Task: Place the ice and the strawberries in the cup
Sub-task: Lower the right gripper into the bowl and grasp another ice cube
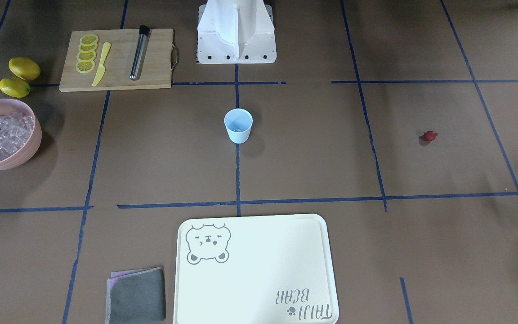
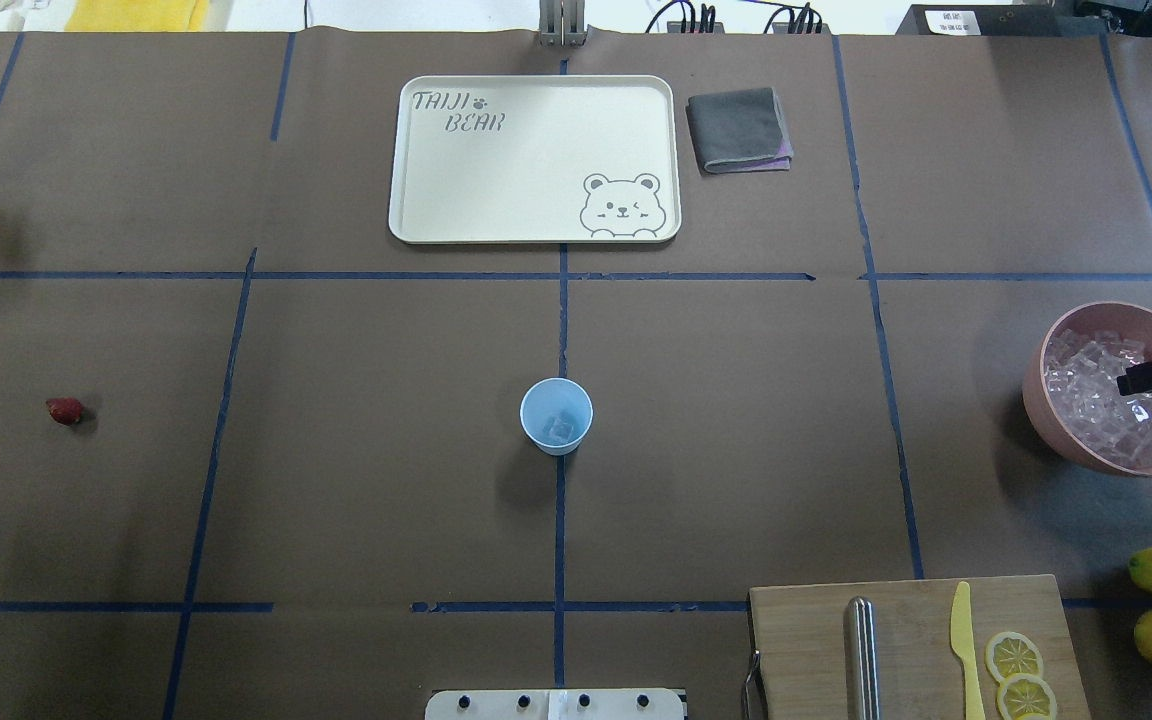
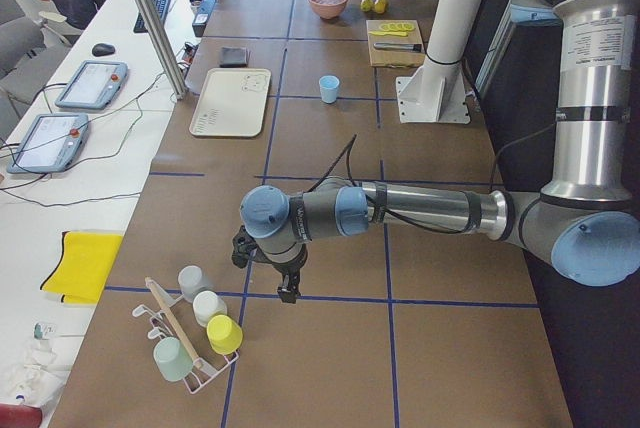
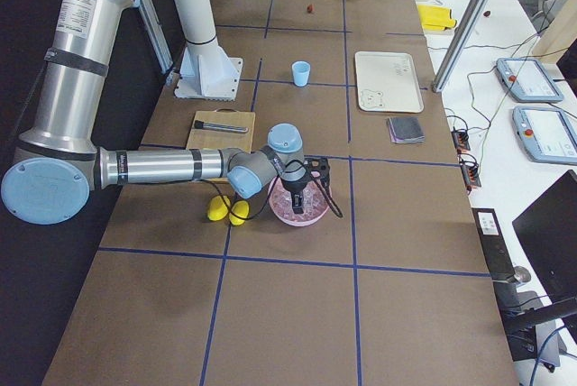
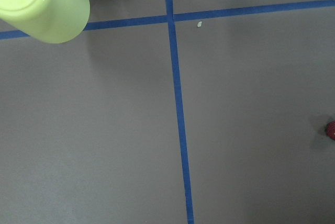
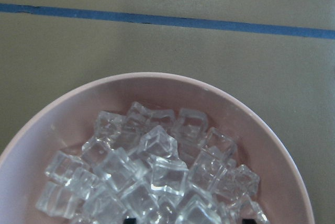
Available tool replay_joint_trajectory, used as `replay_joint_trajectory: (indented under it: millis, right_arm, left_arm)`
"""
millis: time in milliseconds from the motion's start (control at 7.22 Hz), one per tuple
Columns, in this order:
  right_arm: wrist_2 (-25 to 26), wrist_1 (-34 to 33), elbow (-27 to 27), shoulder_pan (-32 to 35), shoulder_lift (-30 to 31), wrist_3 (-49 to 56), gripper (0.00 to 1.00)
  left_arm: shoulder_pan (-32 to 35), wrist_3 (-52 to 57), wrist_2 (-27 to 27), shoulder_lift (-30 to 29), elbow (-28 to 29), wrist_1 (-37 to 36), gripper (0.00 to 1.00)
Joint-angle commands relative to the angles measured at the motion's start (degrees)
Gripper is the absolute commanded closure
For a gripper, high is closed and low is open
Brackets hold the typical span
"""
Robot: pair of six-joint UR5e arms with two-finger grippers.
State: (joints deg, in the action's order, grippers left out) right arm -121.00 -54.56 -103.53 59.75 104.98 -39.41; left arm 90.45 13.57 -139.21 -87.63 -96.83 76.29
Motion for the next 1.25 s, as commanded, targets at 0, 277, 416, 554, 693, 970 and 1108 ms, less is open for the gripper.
replay_joint_trajectory:
  millis: [0,277,416,554,693,970,1108]
  right_arm:
    - [0.06,0.07,1.14,0.01,-0.74,-0.06,0.29]
    - [-0.20,0.07,1.05,0.01,-0.66,-0.32,0.62]
    - [-0.29,0.07,0.88,0.10,-0.57,-0.23,0.86]
    - [-0.38,0.07,0.70,0.19,-0.39,-0.15,0.97]
    - [-0.47,0.07,0.70,0.62,-0.39,0.12,0.99]
    - [-5.61,-0.54,0.00,7.00,-1.09,0.29,0.99]
    - [-7.83,-1.24,-0.44,8.96,-2.84,0.29,0.99]
  left_arm:
    - [-0.01,-0.03,-0.80,0.00,-0.02,0.00,0.00]
    - [-0.01,-0.03,-0.80,0.00,-0.11,0.00,0.00]
    - [-0.01,-0.03,-0.80,0.00,-0.11,0.09,0.00]
    - [-0.01,-0.03,-0.80,0.00,-0.11,0.09,0.00]
    - [-0.01,-0.03,-0.80,0.00,-0.11,0.09,0.00]
    - [-0.01,-0.03,-0.80,0.00,-0.11,0.09,0.00]
    - [-0.01,-0.03,-0.80,0.00,-0.11,0.09,0.00]
